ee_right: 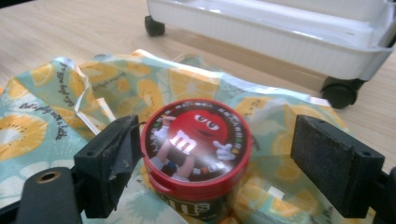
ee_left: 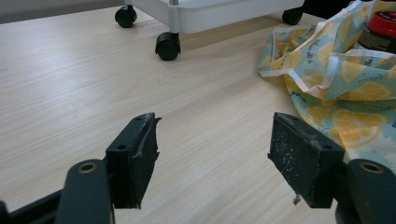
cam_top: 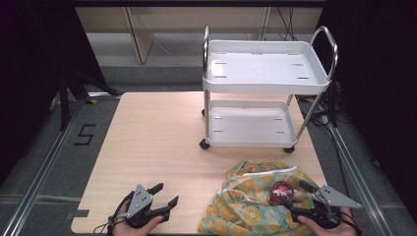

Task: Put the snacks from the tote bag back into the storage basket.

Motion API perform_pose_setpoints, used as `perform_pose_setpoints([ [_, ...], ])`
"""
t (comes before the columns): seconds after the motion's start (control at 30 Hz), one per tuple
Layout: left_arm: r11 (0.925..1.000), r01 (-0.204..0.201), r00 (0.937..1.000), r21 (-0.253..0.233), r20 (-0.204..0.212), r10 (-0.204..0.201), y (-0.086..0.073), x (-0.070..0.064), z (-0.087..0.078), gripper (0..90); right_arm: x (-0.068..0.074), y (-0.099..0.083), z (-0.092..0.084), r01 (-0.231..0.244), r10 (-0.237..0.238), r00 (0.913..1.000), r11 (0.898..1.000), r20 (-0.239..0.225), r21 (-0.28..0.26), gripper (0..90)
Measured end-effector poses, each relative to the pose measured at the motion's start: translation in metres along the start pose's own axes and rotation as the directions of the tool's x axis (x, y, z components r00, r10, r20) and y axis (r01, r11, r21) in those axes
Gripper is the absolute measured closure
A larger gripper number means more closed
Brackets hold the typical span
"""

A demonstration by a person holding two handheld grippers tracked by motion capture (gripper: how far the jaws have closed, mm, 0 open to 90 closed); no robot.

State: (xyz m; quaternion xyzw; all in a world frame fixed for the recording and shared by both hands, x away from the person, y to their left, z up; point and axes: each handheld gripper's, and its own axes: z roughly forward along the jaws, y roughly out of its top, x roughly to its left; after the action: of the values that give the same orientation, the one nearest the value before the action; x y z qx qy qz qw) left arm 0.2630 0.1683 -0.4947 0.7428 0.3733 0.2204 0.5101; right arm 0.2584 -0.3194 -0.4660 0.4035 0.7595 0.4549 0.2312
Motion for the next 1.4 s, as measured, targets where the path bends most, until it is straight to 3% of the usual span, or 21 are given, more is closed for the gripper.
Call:
perform_pose_setpoints([
  [0.13,1.0,-0.003,1.0,0.007,-0.006,0.003,0.001,0.0,-0.001,31.6,0.003,0.0,-0.004,-0.039,0.039,0.9992,0.999,0.005,0.0,17.3],
  [0.3,1.0,0.003,1.0,0.007,-0.001,-0.003,0.0,-0.002,-0.002,31.6,0.004,0.001,-0.002,0.023,-0.023,0.9997,1.0,-0.012,0.016,16.4],
  [0.33,1.0,0.004,1.0,0.007,-0.001,-0.004,0.0,-0.003,-0.002,31.5,0.007,0.002,-0.002,-0.005,0.005,0.9999,1.0,-0.012,0.021,16.2],
  [0.43,0.9999,-0.006,1.0,0.011,0.003,0.006,0.0,-0.003,-0.002,31.5,0.007,0.002,-0.001,0.005,-0.004,0.9999,1.0,-0.016,0.031,16.1],
  [0.47,0.9999,0.005,1.0,0.01,0.006,-0.005,0.0,-0.004,-0.002,31.5,0.009,0.001,0.0,-0.006,0.007,0.9999,0.999,-0.014,0.034,16.0],
  [0.5,0.9996,0.027,0.9996,0.005,0.002,-0.027,-0.001,-0.005,-0.001,31.4,0.007,0.001,0.003,0.021,-0.02,0.9995,0.999,-0.023,0.033,15.9],
  [0.53,0.9996,0.029,0.9996,0.002,0.003,-0.029,-0.001,-0.006,0.0,31.5,0.009,0.0,0.004,-0.002,0.004,0.9997,0.999,-0.025,0.046,15.9],
  [0.57,1.0,0.002,0.9999,0.001,0.011,-0.002,0.0,-0.004,0.0,31.4,0.01,-0.001,0.004,-0.006,0.007,0.9998,0.998,-0.018,0.06,16.0],
  [0.63,0.9999,-0.002,1.0,0.011,0.009,0.002,0.0,-0.003,-0.001,31.4,0.009,-0.002,0.009,-0.002,0.004,0.9995,0.998,-0.033,0.067,16.1],
  [0.7,0.9994,0.034,0.9994,0.004,0.005,-0.034,-0.001,-0.004,0.001,31.4,0.005,-0.001,0.01,0.019,-0.017,0.9993,0.997,-0.033,0.075,16.1],
  [0.83,0.9999,-0.001,1.0,0.016,0.007,0.001,0.0,-0.002,0.0,31.4,0.003,-0.001,0.018,0.022,-0.019,0.9993,0.996,-0.032,0.086,16.6],
  [0.9,0.9993,0.038,0.9992,-0.005,0.013,-0.038,-0.001,-0.005,0.001,31.3,0.006,-0.002,0.019,-0.005,0.008,0.9995,0.995,-0.03,0.096,16.9],
  [0.93,0.9993,0.036,0.9993,-0.006,0.013,-0.036,-0.001,-0.005,0.002,31.3,0.004,-0.002,0.02,0.027,-0.024,0.9992,0.995,-0.032,0.099,17.0],
  [0.97,0.9999,0.006,1.0,0.016,0.003,-0.006,0.0,-0.004,0.0,31.3,0.003,-0.002,0.022,0.032,-0.03,0.9992,0.995,-0.028,0.094,17.2],
  [1.0,0.9999,-0.005,0.9999,0.013,0.009,0.005,0.0,-0.003,0.0,31.3,0.004,-0.003,0.022,0.017,-0.014,0.9994,0.995,-0.031,0.099,17.2],
  [1.07,0.9998,-0.007,0.9999,0.016,0.01,0.007,0.0,-0.003,0.0,31.3,0.003,-0.003,0.023,0.041,-0.038,0.9987,0.995,-0.033,0.095,18.0],
  [1.17,0.9998,0.014,0.9999,0.016,0.005,-0.014,-0.001,-0.005,0.0,31.2,0.003,-0.004,0.027,0.011,-0.007,0.9993,0.994,-0.036,0.112,18.1],
  [1.2,0.9999,-0.006,0.9999,0.015,0.01,0.006,0.0,-0.003,0.0,31.2,0.003,-0.004,0.027,0.011,-0.007,0.9993,0.994,-0.036,0.112,18.1],
  [1.33,0.9999,-0.002,0.9999,0.015,0.017,0.001,0.0,-0.003,0.001,31.2,0.003,-0.004,0.029,0.01,-0.006,0.9994,0.992,-0.033,0.124,18.6],
  [1.37,0.9997,0.014,0.9998,0.017,0.013,-0.015,-0.001,-0.004,0.001,31.2,0.002,-0.004,0.03,0.032,-0.03,0.9993,0.993,-0.023,0.115,18.7],
  [1.4,0.9998,0.008,0.9999,0.018,0.014,-0.008,-0.001,-0.004,0.001,31.2,0.006,-0.005,0.03,-0.011,0.013,0.9998,0.99,-0.017,0.139,19.0],
])
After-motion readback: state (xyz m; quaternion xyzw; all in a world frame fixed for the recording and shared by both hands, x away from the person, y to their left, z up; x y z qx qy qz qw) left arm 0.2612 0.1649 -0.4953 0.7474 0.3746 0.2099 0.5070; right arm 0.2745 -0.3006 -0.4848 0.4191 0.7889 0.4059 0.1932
